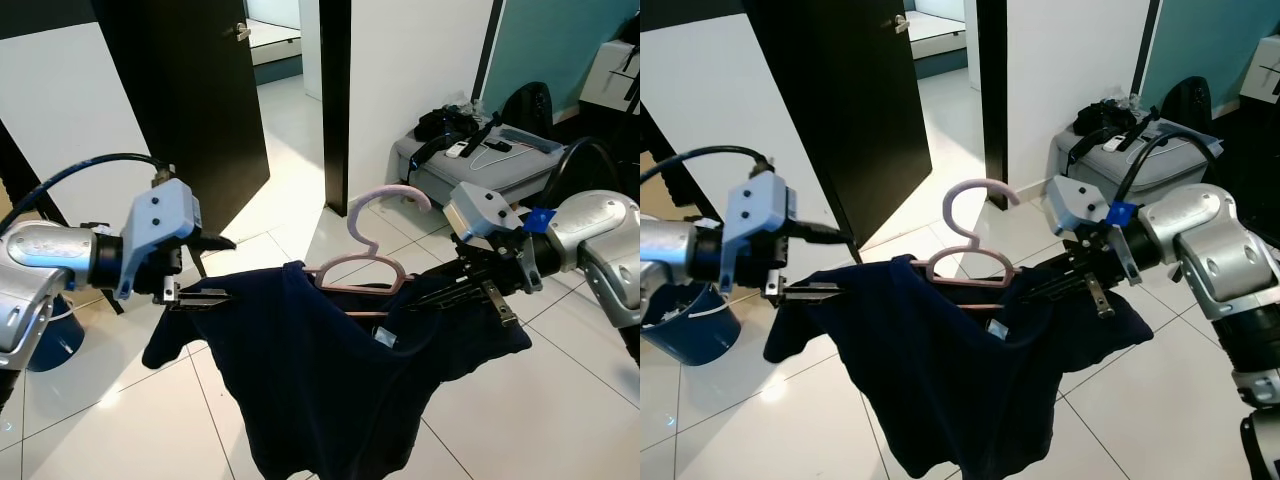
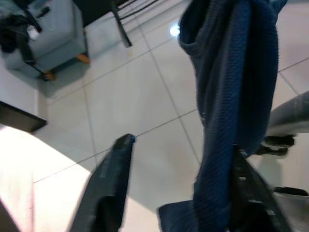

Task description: Hang hanger

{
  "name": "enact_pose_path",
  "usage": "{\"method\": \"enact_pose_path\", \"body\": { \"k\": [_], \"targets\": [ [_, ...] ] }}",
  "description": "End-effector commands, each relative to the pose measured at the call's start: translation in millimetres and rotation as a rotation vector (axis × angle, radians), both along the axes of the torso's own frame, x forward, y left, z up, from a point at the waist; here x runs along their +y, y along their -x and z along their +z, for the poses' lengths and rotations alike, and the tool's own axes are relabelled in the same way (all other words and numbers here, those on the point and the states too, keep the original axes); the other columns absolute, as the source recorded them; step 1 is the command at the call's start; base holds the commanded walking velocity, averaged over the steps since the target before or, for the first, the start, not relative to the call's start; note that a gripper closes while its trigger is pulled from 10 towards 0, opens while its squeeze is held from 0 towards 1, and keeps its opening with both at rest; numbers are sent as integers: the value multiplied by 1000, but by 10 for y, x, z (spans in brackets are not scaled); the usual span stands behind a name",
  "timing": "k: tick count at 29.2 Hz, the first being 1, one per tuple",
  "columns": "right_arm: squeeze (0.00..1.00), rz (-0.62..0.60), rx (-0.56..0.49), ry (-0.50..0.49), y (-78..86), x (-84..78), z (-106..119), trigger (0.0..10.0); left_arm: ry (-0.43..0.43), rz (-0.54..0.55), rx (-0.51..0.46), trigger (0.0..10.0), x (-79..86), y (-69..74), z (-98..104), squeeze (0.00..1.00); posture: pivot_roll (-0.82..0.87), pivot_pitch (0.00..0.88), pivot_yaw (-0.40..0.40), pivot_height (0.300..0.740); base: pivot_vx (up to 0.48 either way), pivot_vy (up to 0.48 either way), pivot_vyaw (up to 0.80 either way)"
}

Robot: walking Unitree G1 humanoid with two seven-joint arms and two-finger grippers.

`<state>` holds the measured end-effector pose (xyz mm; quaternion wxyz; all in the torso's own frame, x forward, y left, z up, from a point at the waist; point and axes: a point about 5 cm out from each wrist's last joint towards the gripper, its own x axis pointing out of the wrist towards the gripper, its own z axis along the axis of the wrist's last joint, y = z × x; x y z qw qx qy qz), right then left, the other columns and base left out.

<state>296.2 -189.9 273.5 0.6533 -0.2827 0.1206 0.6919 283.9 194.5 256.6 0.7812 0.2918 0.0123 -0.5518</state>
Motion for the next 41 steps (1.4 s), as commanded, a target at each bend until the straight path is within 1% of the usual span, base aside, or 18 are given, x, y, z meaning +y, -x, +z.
{"method": "enact_pose_path", "body": {
  "k": [1, 3, 9, 18, 19, 23, 24, 26, 29, 31, 32, 34, 36, 37, 40, 41],
  "targets": [
    [0, 23, -15, -10, 23, 56, 18, 0, -10, -23, 52, 0, -16, 37, -69, 0, -67, 0, 75, 740, 0, 0, 0],
    [0, 23, -15, -10, 23, 56, 18, 0, -10, -23, 52, 0, -16, 37, -69, 0, -67, 0, 75, 740, 0, 0, 0],
    [0, 21, -19, -14, 30, 66, 22, 0, -13, -38, 96, 0, -22, 64, -147, 0, -70, 0, 74, 740, 0, 0, 0],
    [0, 12, -36, -6, 25, 59, -8, 0, -10, -36, 112, 0, -28, 78, -195, 0, -72, 0, 72, 740, 0, 0, 0],
    [0, 3, -37, -21, 14, 69, -15, 10000, -6, -37, 117, 0, -35, 80, -208, 0, -73, 0, 71, 740, 0, 0, 0],
    [0, -2, -27, -34, 10, 75, -23, 10000, -1, -37, 121, 0, -40, 80, -220, 0, -73, 0, 69, 740, 0, 0, 0],
    [1000, -29, -13, -64, 0, 57, -81, 10000, 20, -1, 132, 0, -12, 57, -284, 0, -77, 0, 66, 740, 0, 0, 0],
    [1000, -29, -13, -64, 0, 57, -81, 10000, 20, -1, 132, 0, -12, 57, -284, 0, -77, 0, 66, 740, 0, 0, 0],
    [1000, -78, 6, -115, -2, -1, -126, 10000, 32, 47, 160, 0, 45, 56, -408, 0, -82, 0, 67, 740, 0, 0, 0],
    [1000, -78, 6, -115, -2, -1, -126, 10000, 32, 47, 160, 0, 45, 56, -408, 0, -82, 0, 67, 740, 0, 0, 0],
    [1000, -87, 15, -130, 5, -23, -127, 10000, 34, 52, 171, 0, 55, 65, -441, 0, -82, 0, 65, 740, 0, 0, 0],
    [1000, -124, 29, -191, 3, -109, -88, 10000, 42, 72, 193, 0, 86, 80, -508, 0, -85, 0, 64, 740, 0, 0, 0],
    [1000, -151, 36, -232, -1, -173, -58, 10000, 54, 94, 203, 0, 116, 78, -537, 0, -85, 0, 64, 740, 0, 0, 0],
    [1000, -170, 37, -244, -2, -215, -51, 10000, 62, 111, 207, 0, 138, 74, -550, 0, -84, 0, 61, 740, 0, 0, 0],
    [1000, -182, 37, -252, -2, -242, -48, 10000, 67, 121, 208, 0, 153, 72, -558, 0, -84, 0, 61, 740, 0, 0, 0],
    [1000, -220, 26, -262, -13, -289, -58, 10000, 78, 143, 206, 0, 175, 64, -572, 0, -84, 0, 58, 740, 0, 0, 0]
  ]
}}
